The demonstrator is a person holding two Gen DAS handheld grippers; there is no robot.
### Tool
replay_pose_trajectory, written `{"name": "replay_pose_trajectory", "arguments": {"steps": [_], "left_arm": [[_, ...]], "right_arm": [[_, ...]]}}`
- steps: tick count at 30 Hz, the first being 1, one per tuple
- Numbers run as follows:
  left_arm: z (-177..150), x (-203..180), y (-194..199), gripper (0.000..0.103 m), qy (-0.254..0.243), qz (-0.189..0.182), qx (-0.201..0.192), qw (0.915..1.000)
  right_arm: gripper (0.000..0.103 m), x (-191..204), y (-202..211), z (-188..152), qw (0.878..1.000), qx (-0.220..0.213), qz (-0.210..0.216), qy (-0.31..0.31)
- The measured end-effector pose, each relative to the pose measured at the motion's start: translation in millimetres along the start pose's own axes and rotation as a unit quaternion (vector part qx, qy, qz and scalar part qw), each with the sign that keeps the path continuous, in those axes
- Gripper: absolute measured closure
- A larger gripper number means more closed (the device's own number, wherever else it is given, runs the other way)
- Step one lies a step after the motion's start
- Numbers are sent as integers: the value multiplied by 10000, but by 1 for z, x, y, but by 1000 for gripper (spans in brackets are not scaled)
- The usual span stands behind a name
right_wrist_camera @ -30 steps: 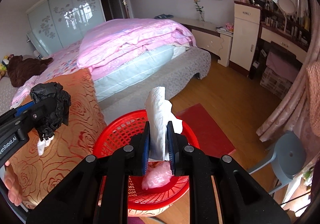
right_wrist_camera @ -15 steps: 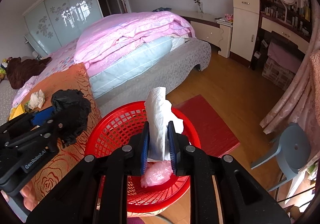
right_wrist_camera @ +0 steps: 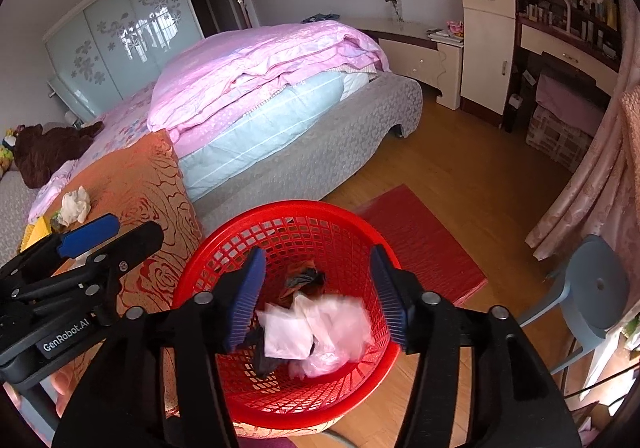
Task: Collect trash
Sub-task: 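Open both tools over the red basket to drop tissue and black bag, then move the left tool back toward the remaining trash on the bed, then lower the left tool onto the white printed snack bag and close it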
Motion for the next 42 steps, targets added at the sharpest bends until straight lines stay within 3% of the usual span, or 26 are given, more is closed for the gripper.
{"name": "replay_pose_trajectory", "arguments": {"steps": [15,27,39,42], "left_arm": [[0,13,36,35,160,70,-339,9993],[-15,68,76,33,712,472,-532,9949],[-45,149,126,28,1354,1233,-709,9805],[-54,169,142,24,1452,1567,-782,9738]], "right_arm": [[40,1,14,-2,9997,-202,-129,23],[37,43,45,-6,9980,-458,213,385],[31,89,64,-14,9946,-529,513,732],[31,98,66,-18,9940,-513,555,794]]}}
Point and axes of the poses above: each gripper's, at about its wrist camera, not at the fingertips, and y roughly against the way its jaws point, x to its left, z to its top, the point moved 6 cm from there along -y, roughly the way its jaws point, and after that the axes turned 12 degrees about -z, right-handed, at the moved point
